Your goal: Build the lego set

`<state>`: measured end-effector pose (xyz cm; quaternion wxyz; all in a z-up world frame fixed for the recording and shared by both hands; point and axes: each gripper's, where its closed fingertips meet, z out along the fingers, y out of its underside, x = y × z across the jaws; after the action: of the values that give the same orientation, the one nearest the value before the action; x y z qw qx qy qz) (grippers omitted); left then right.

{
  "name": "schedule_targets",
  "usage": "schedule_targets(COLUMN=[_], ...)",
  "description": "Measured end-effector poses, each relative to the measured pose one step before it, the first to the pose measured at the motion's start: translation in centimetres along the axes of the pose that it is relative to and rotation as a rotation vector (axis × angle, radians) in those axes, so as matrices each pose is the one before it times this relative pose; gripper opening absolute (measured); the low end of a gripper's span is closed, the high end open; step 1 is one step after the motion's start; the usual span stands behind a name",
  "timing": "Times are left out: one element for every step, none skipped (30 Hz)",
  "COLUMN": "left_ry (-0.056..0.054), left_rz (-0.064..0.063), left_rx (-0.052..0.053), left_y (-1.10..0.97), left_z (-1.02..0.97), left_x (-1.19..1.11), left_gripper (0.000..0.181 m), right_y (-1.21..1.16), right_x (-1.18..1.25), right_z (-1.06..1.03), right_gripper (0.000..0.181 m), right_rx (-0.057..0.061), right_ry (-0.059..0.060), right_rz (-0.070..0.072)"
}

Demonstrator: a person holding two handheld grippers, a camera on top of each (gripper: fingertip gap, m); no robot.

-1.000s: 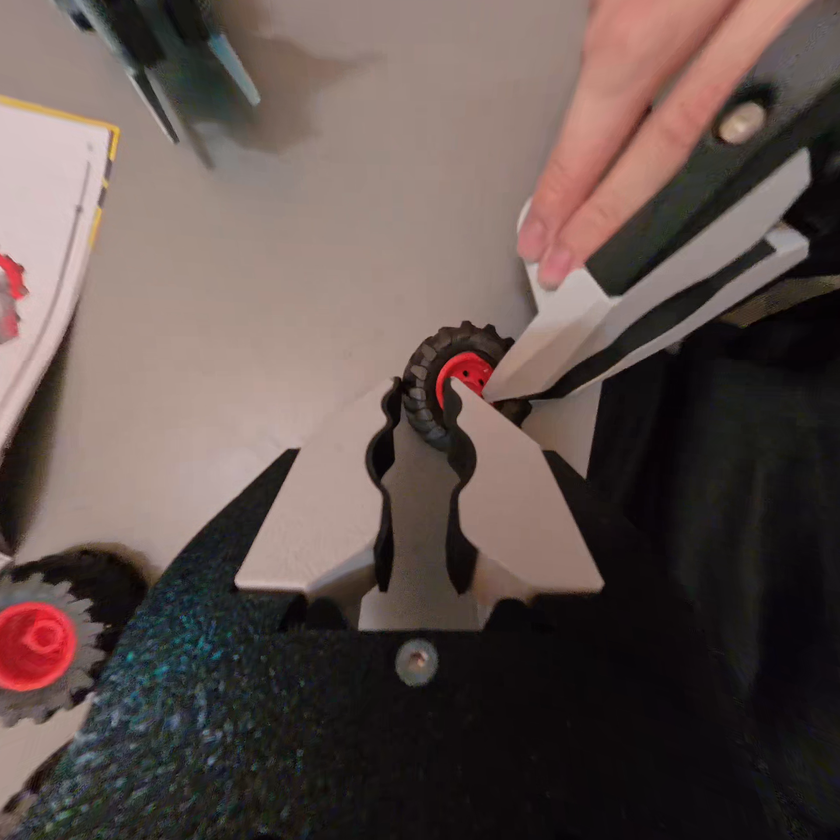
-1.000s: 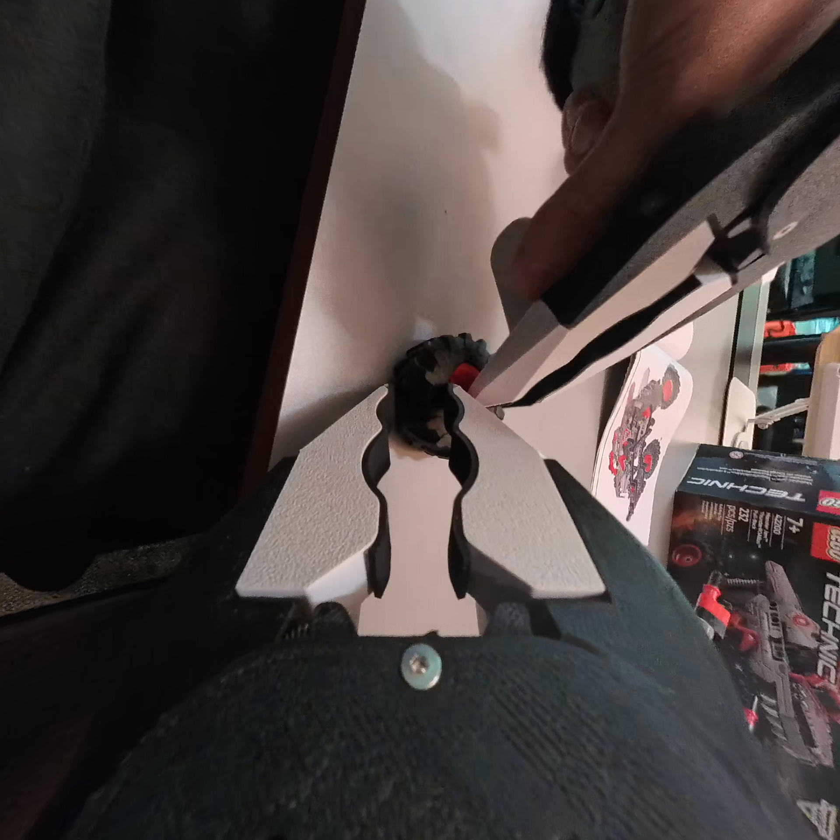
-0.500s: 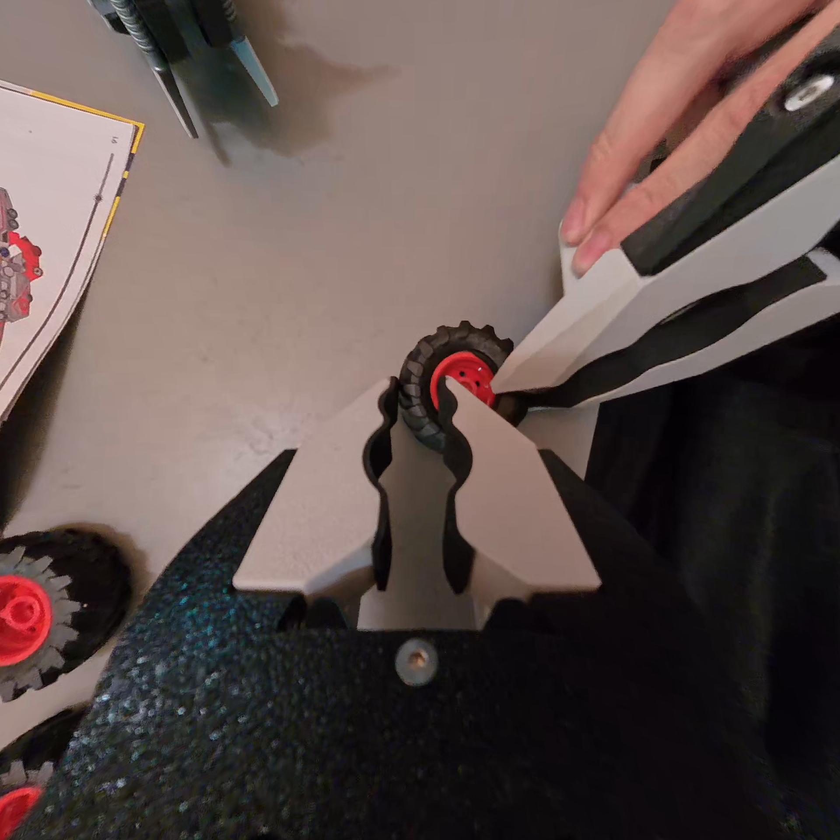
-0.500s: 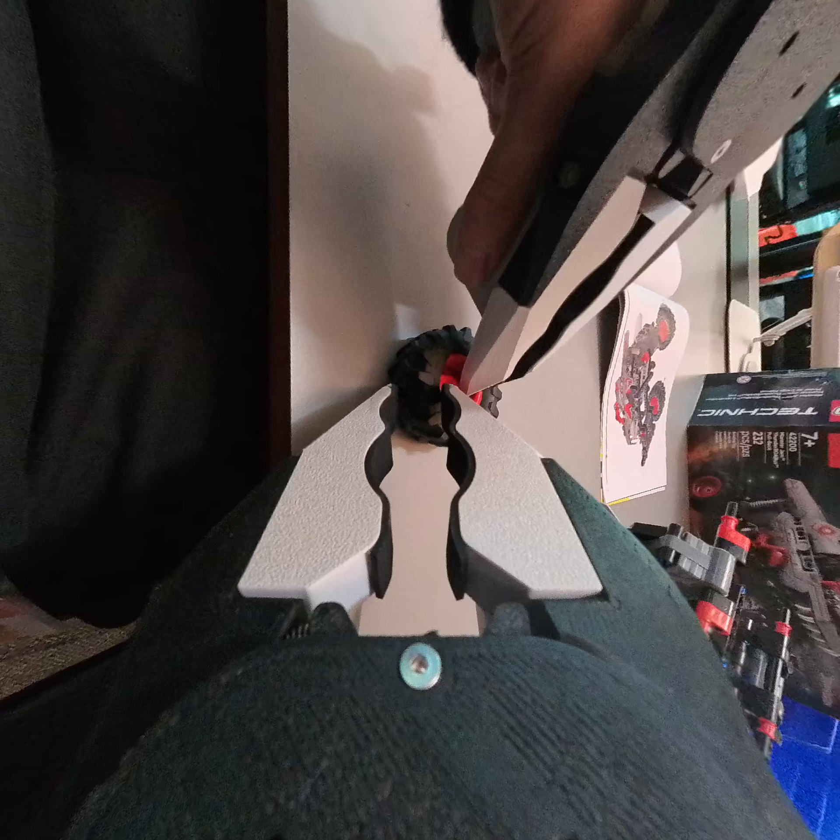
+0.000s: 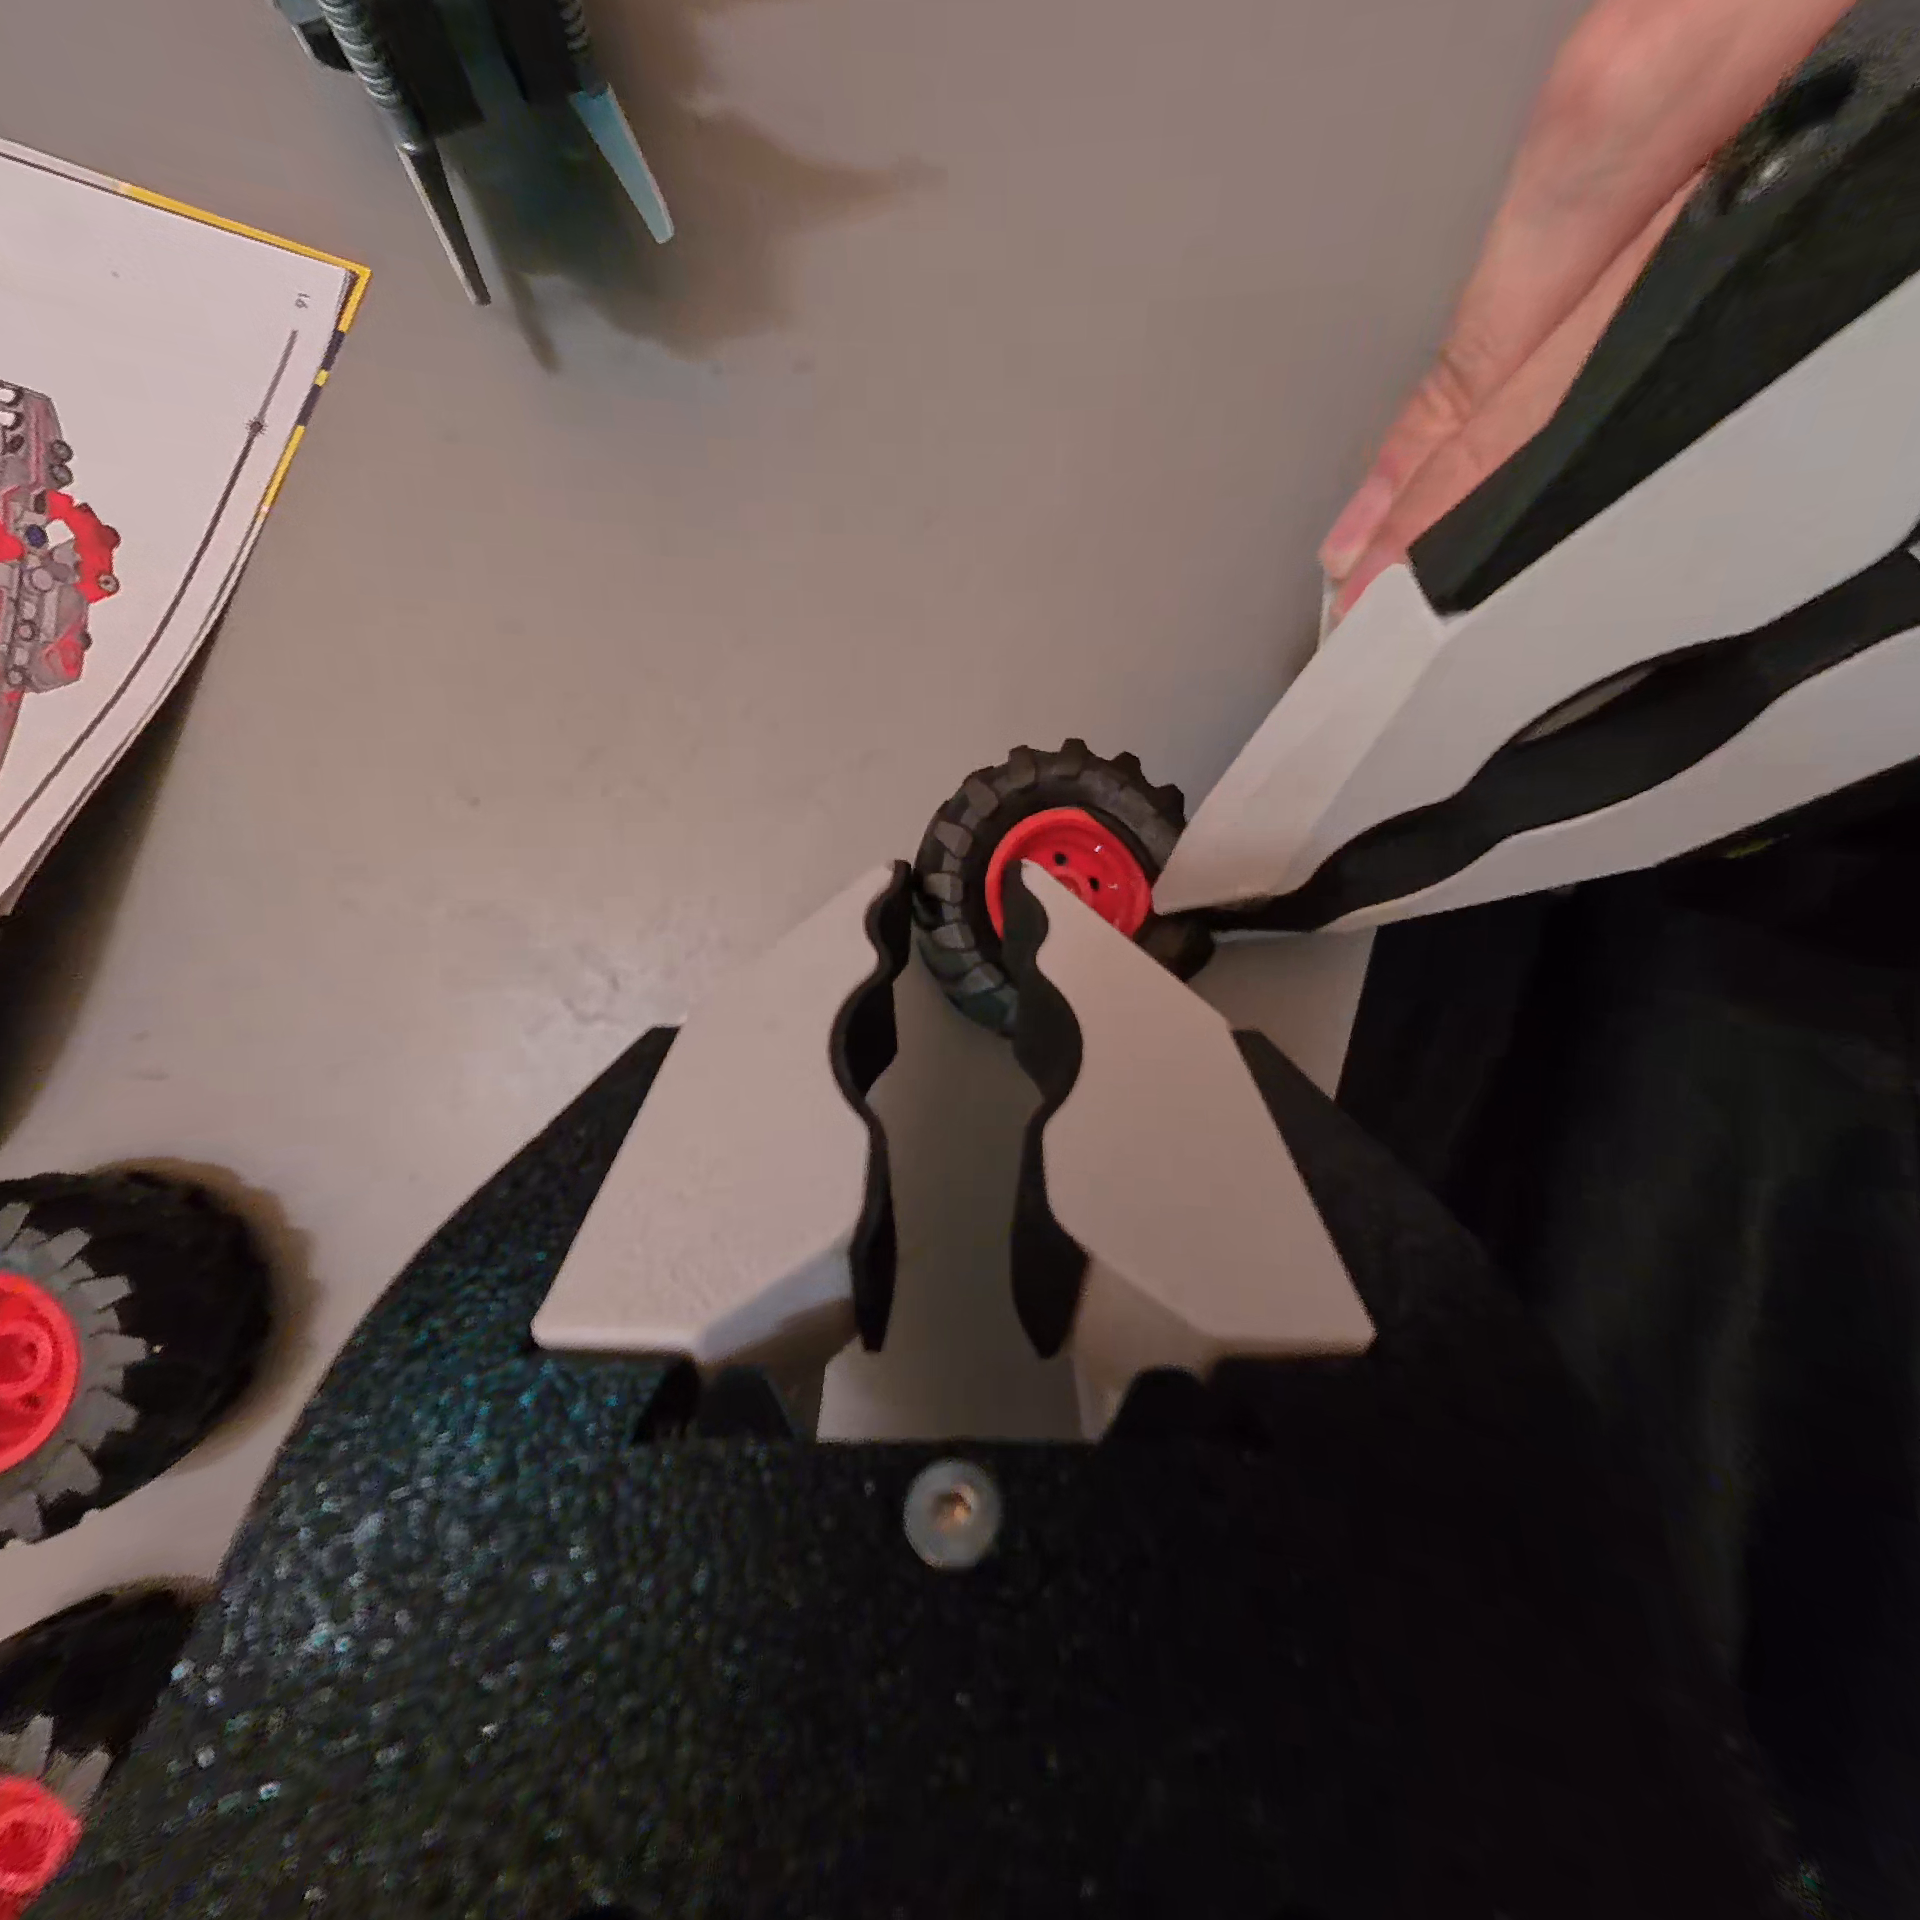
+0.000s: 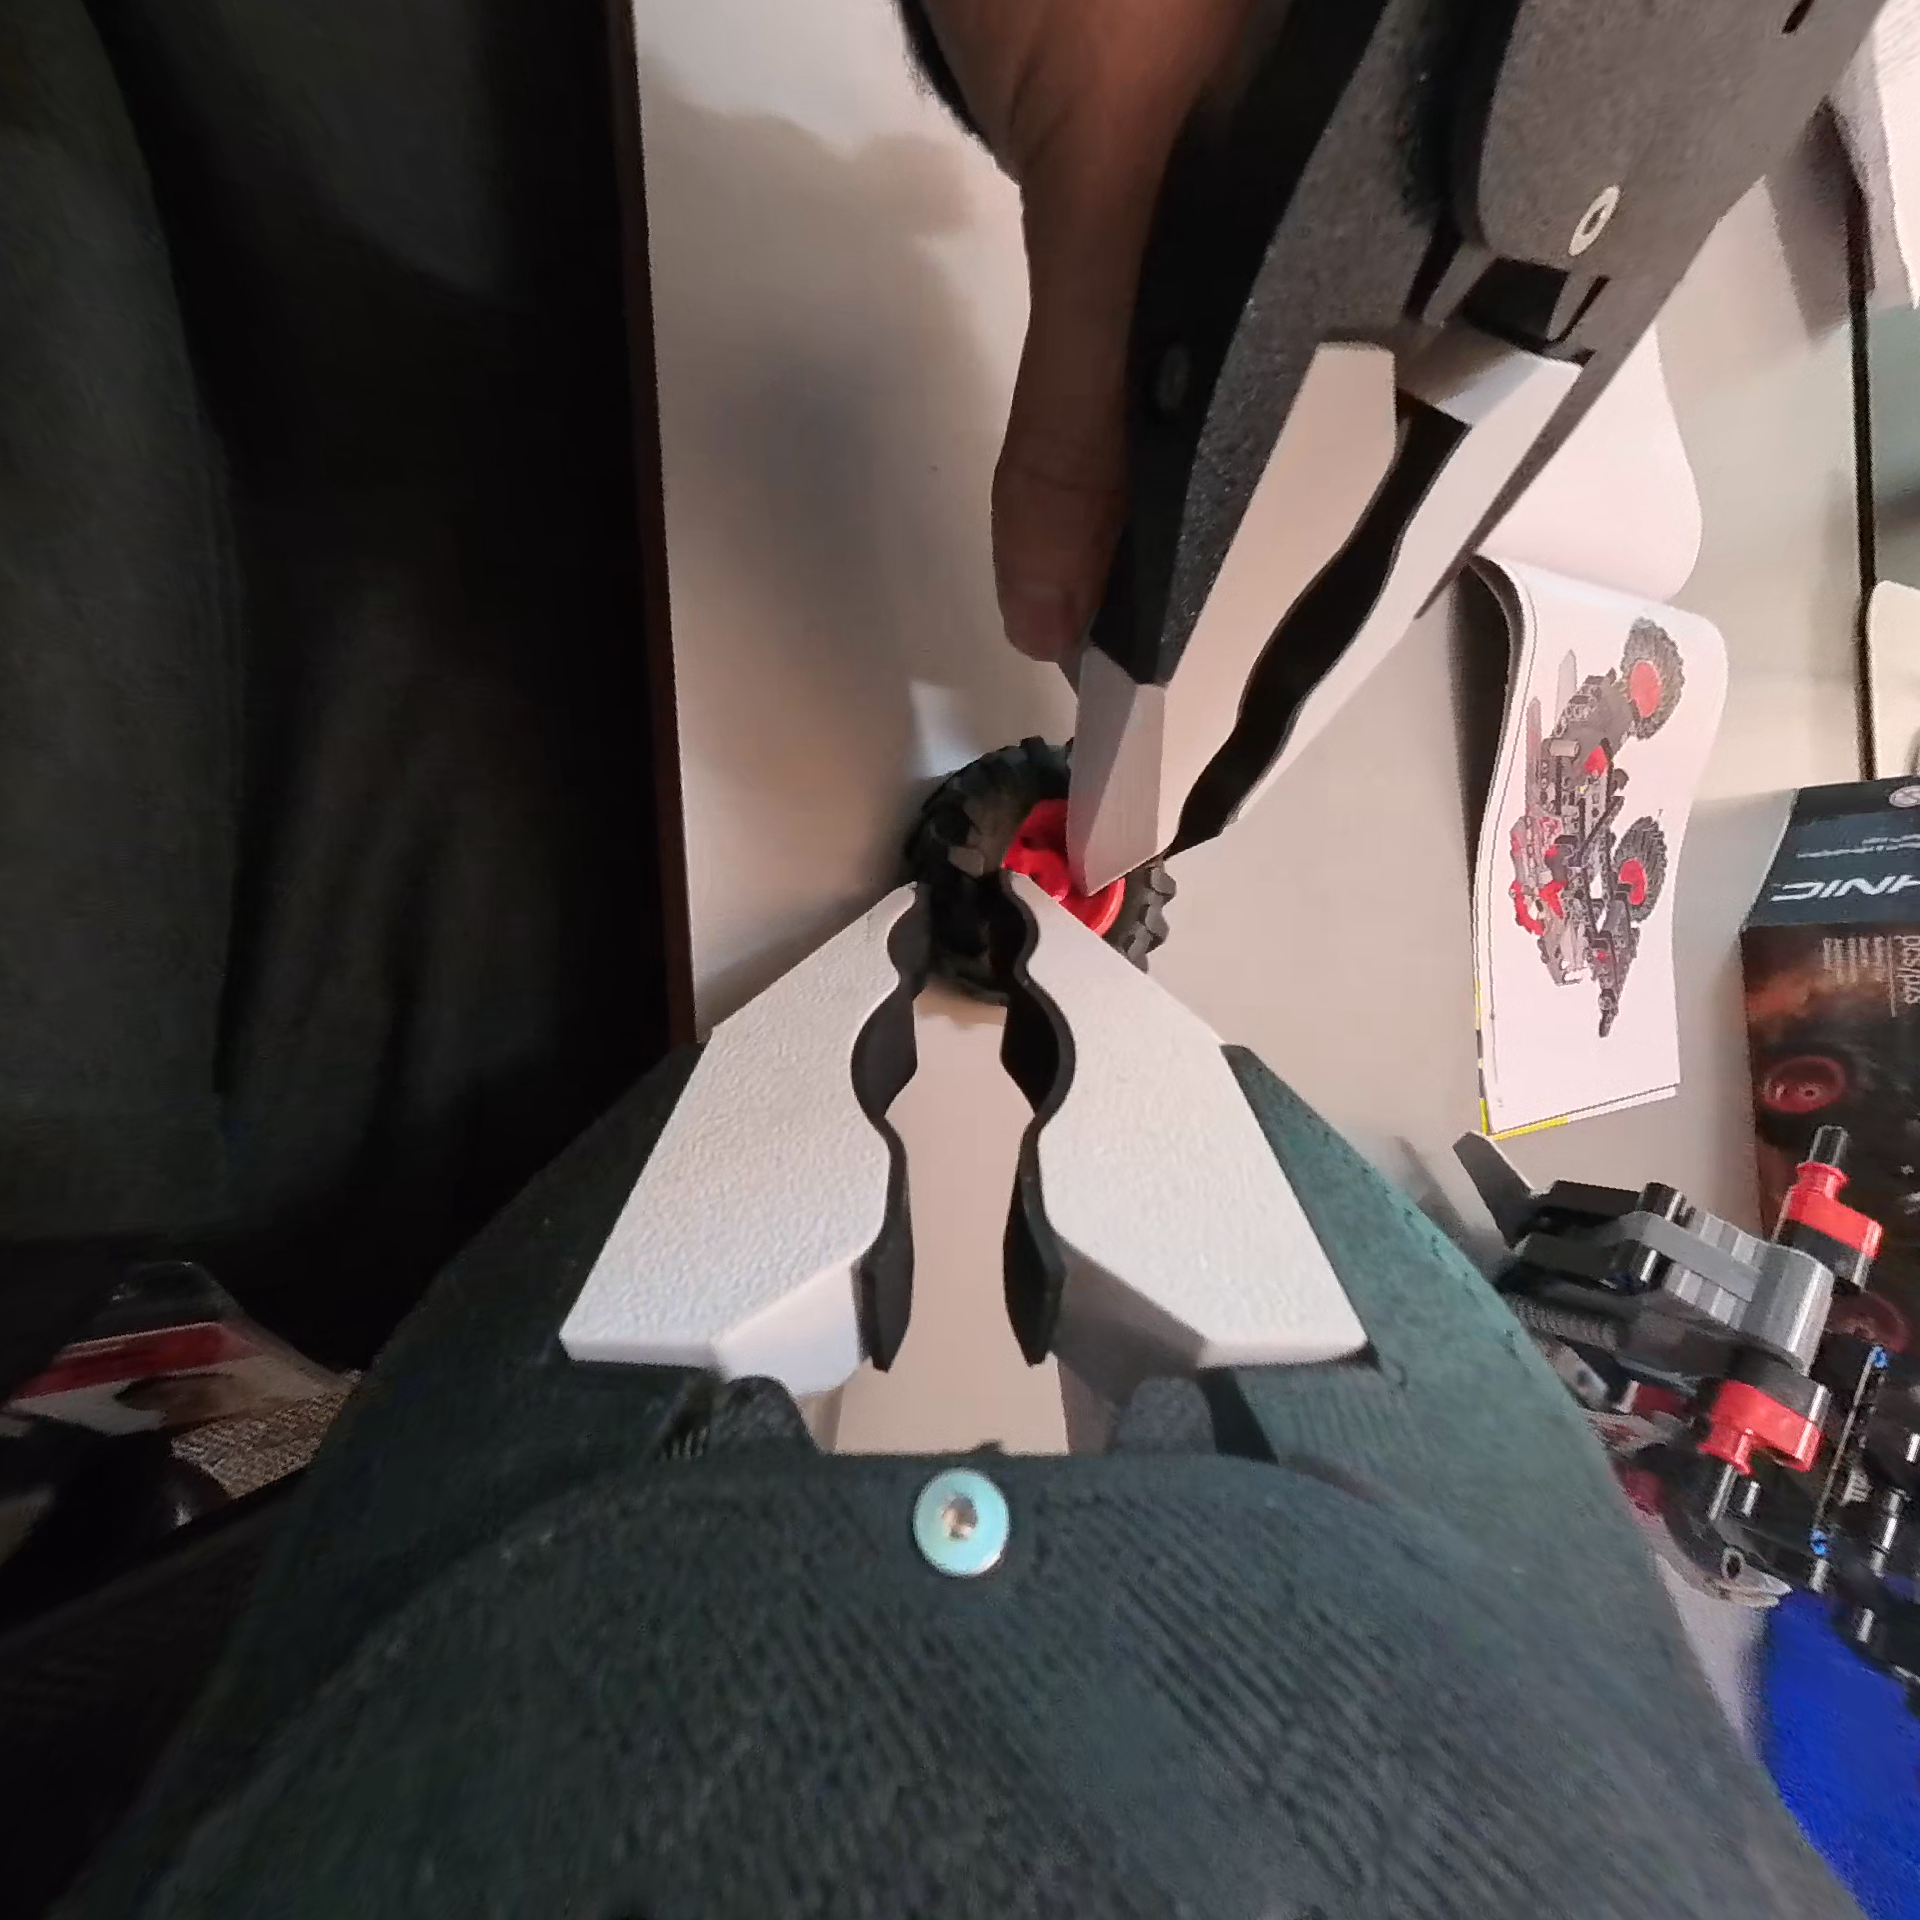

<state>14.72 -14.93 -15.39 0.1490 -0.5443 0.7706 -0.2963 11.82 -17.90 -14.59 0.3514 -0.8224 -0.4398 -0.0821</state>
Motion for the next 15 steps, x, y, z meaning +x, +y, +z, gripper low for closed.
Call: schedule_targets(left_ry=[-0.0019, -0.0022, -0.0010, 0.0010, 0.0026, 0.0021, 0.0004, -0.0016, -0.0027, -0.0023, -0.0017, -0.0007, 0.0007, 0.0017, 0.0024], left_rz=[-0.0021, 0.0000, -0.0013, -0.0022, -0.0037, -0.0031, -0.0013, 0.0002, 0.0008, 0.0000, -0.0004, -0.0013, -0.0029, -0.0034, -0.0034], left_rx=[0.0019, 0.0014, 0.0014, 0.0024, 0.0037, 0.0034, 0.0015, 0.0000, -0.0002, 0.0005, 0.0019, 0.0037, 0.0046, 0.0041, 0.0031], left_y=[-0.008, -0.010, -0.006, -0.003, -0.011, 0.000, -0.004, -0.012, -0.007, -0.006, -0.008, -0.006, -0.010, -0.003, -0.001], left_z=[0.013, -0.006, 0.012, 0.002, 0.012, 0.005, 0.007, 0.001, 0.000, 0.007, 0.002, 0.002, -0.004, 0.004, 0.004], left_x=[0.004, 0.009, -0.003, -0.003, 0.013, 0.004, -0.001, 0.005, 0.008, -0.002, 0.008, 0.006, -0.001, 0.004, -0.003], left_gripper=[0.014, 0.014, 0.014, 0.014, 0.014, 0.014, 0.014, 0.014, 0.014, 0.014, 0.014, 0.014, 0.014, 0.014, 0.014], right_y=[-0.009, -0.023, -0.039, -0.017, -0.016, -0.024, -0.011, -0.030, -0.007, -0.007, -0.025, 0.014, -0.003, -0.012, -0.041], right_x=[-0.030, -0.028, -0.020, -0.035, -0.038, -0.018, -0.041, -0.009, -0.010, -0.024, -0.012, -0.053, -0.025, 0.006, 0.008], right_z=[-0.008, -0.014, -0.011, -0.025, -0.019, -0.010, -0.013, 0.001, 0.015, -0.008, 0.020, 0.007, 0.037, 0.021, 0.038], right_gripper=[0.009, 0.008, 0.008, 0.008, 0.007, 0.007, 0.007, 0.006, 0.006, 0.006, 0.006, 0.006, 0.006, 0.006, 0.006], right_rx=[0.0019, 0.0043, 0.0100, 0.0099, 0.0048, -0.0034, -0.0113, -0.0130, -0.0119, -0.0098, -0.0101, -0.0187, -0.0249, -0.0244, -0.0116], right_ry=[-0.0056, -0.0088, -0.0099, -0.0093, -0.0045, -0.0004, 0.0026, 0.0019, -0.0013, -0.0024, 0.0026, 0.0052, 0.0118, 0.0085, -0.0033], right_rz=[0.0102, 0.0083, 0.0150, 0.0134, 0.0034, -0.0015, -0.0115, -0.0136, -0.0030, -0.0103, -0.0178, -0.0187, -0.0400, -0.0273, -0.0089])
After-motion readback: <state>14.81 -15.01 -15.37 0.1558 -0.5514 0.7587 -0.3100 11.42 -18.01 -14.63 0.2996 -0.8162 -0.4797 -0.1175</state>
